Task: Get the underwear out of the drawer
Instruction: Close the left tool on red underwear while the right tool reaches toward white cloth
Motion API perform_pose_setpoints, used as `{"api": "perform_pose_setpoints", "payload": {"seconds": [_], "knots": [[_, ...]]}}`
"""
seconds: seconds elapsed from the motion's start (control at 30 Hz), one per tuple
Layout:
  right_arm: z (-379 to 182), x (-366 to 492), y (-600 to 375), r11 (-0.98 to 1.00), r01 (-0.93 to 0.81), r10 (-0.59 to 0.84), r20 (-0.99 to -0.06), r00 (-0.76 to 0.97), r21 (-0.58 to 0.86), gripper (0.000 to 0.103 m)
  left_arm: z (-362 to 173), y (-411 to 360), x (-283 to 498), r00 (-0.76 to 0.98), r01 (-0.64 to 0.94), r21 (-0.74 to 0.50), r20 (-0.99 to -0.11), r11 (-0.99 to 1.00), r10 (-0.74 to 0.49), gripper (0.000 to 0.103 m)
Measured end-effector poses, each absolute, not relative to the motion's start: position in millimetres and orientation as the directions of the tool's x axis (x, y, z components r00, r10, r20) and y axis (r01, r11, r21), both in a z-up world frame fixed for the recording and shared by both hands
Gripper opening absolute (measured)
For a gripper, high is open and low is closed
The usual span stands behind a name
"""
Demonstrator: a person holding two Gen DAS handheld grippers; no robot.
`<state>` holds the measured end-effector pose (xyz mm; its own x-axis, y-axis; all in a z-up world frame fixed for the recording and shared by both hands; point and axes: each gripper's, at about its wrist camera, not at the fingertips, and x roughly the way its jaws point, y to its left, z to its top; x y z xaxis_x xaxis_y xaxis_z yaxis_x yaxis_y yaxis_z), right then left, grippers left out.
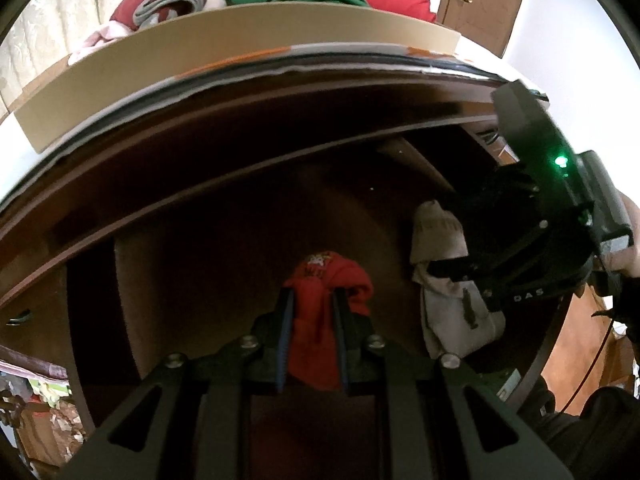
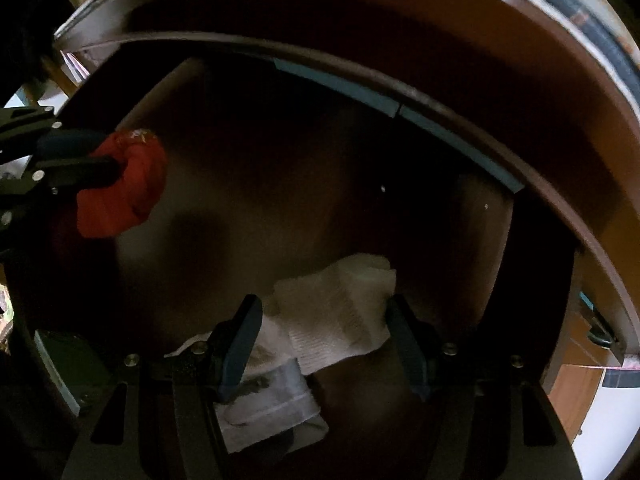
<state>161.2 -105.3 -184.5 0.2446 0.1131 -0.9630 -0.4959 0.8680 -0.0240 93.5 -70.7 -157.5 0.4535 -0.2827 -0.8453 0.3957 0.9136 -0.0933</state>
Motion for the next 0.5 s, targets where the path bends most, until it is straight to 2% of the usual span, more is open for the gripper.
{"api": "perform_pose_setpoints", "payload": {"seconds": [0.2, 0.43, 0.5], "knots": [[-193.1, 167.2, -100.1, 0.870, -0.493, 0.091, -0.976, 0.199, -0.019, 0.066, -160.2, -70.8, 94.4, 0.454, 0.396, -0.106, -0.841, 0.912, -0.295, 0.016], [-193.2, 169.0, -94.3, 0.874, -0.484, 0.081, -0.973, 0.217, -0.035, 0.038, -160.4, -73.3, 95.5, 0.463, 0.390, -0.116, -0.833, 0.913, -0.304, 0.016], [-191.7, 167.8, -93.5, 0.875, -0.483, 0.089, -0.970, 0.227, -0.032, 0.034, -159.4, -71.2, 94.3, 0.467, 0.387, -0.119, -0.830, 0.914, -0.305, 0.016]]}}
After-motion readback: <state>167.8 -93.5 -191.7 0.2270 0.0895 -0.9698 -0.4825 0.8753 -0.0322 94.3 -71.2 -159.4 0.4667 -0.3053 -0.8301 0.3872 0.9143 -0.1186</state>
